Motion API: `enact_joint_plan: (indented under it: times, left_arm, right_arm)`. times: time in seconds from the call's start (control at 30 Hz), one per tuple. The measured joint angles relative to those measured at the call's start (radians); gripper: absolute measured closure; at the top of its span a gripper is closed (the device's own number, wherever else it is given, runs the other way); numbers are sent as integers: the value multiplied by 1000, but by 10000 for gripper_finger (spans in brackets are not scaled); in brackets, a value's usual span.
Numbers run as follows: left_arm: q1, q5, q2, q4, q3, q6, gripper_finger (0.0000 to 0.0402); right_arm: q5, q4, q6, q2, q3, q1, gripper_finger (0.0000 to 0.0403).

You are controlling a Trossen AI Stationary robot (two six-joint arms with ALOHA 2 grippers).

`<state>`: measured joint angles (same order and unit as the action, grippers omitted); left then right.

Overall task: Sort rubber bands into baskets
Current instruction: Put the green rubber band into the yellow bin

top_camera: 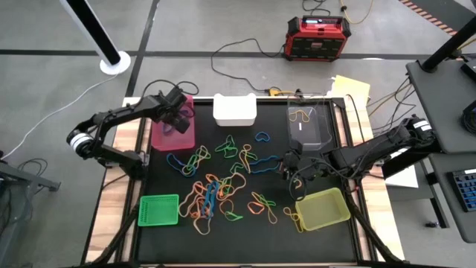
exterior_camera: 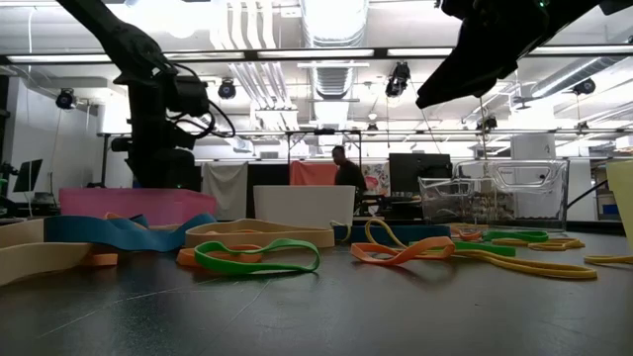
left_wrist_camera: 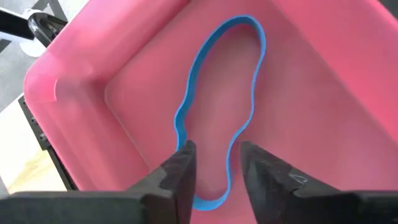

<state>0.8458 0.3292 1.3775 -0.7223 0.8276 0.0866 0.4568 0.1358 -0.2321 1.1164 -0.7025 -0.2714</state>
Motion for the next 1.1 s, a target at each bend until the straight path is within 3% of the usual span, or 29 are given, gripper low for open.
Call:
enact_joint_plan:
  times: [0.27, 0.5, 0.83, 1.1]
  left_arm:
    - [-175, -109, -84, 109, -22, 11, 255]
    - [-415, -107, -252, 253, -78, 72, 259]
    - [-719, -105, -428, 389, -181, -25, 260]
    - [-791, -104, -449, 520, -282, 37, 260]
  right_arm:
    - [0, -21, -5, 0, 0, 19, 229]
    - [43, -24, -62, 0, 0, 79, 229]
    - [-14, -22, -40, 36, -47, 134, 230]
    - [-90, -14, 55, 126, -115, 135, 237]
